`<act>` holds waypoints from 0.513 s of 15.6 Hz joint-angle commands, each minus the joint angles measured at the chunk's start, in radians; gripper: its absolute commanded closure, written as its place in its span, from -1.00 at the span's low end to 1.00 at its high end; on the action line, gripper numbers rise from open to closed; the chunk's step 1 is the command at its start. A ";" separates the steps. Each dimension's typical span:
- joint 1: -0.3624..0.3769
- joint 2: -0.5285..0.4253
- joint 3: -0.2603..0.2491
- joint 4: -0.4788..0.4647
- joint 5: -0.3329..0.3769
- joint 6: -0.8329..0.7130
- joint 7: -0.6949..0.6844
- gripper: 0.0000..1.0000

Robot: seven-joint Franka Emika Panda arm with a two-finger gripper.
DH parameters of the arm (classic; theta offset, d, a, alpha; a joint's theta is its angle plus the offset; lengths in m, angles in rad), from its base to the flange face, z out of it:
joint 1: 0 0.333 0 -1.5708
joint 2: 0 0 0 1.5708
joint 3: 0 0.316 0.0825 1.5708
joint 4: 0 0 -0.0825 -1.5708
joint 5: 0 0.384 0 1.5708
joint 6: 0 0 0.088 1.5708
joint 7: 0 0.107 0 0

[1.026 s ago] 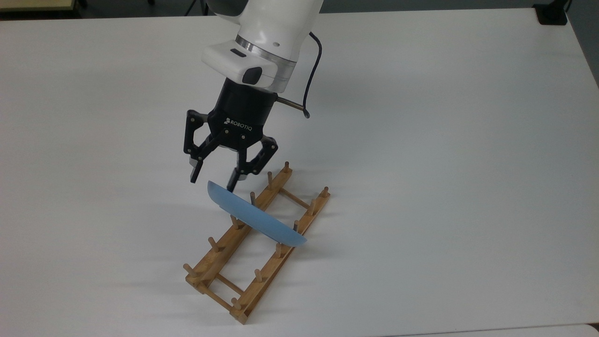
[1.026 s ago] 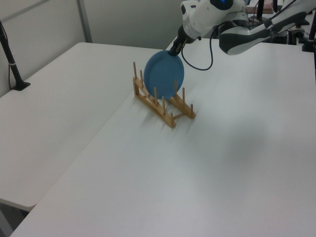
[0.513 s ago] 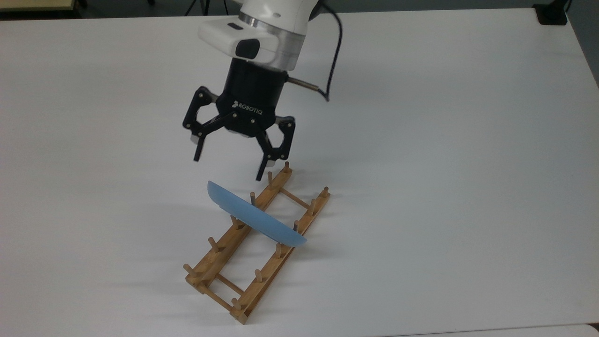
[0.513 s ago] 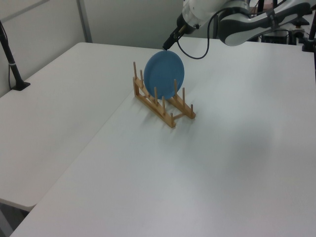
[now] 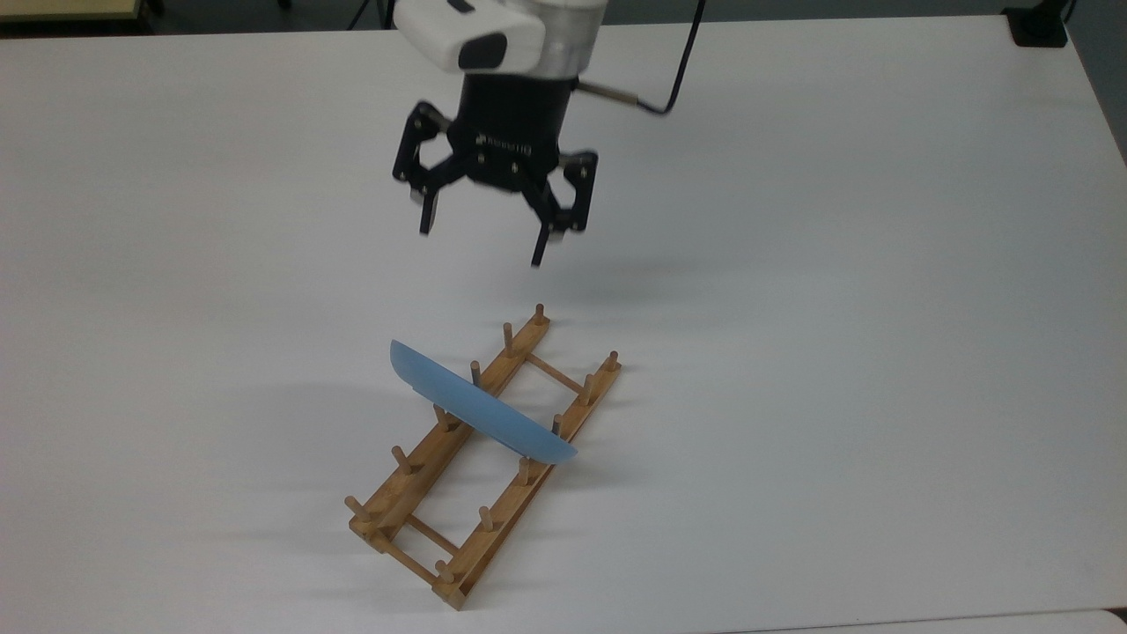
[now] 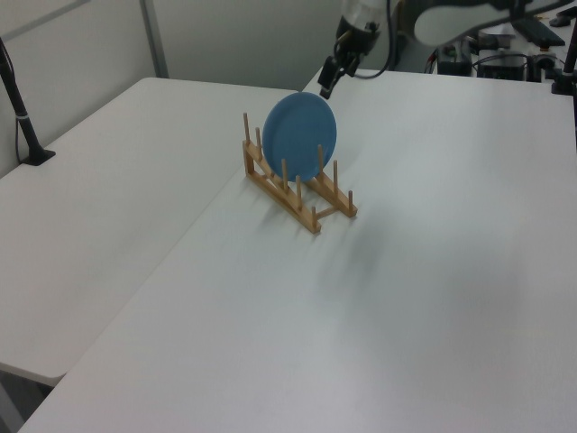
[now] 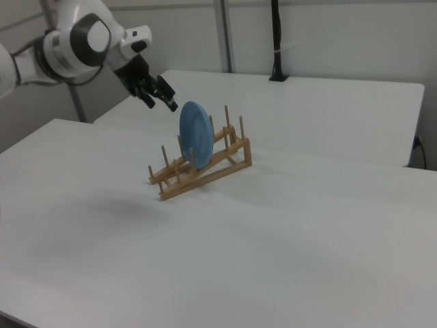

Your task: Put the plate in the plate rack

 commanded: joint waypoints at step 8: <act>-0.043 -0.188 -0.015 -0.041 0.284 -0.488 -0.440 -1.00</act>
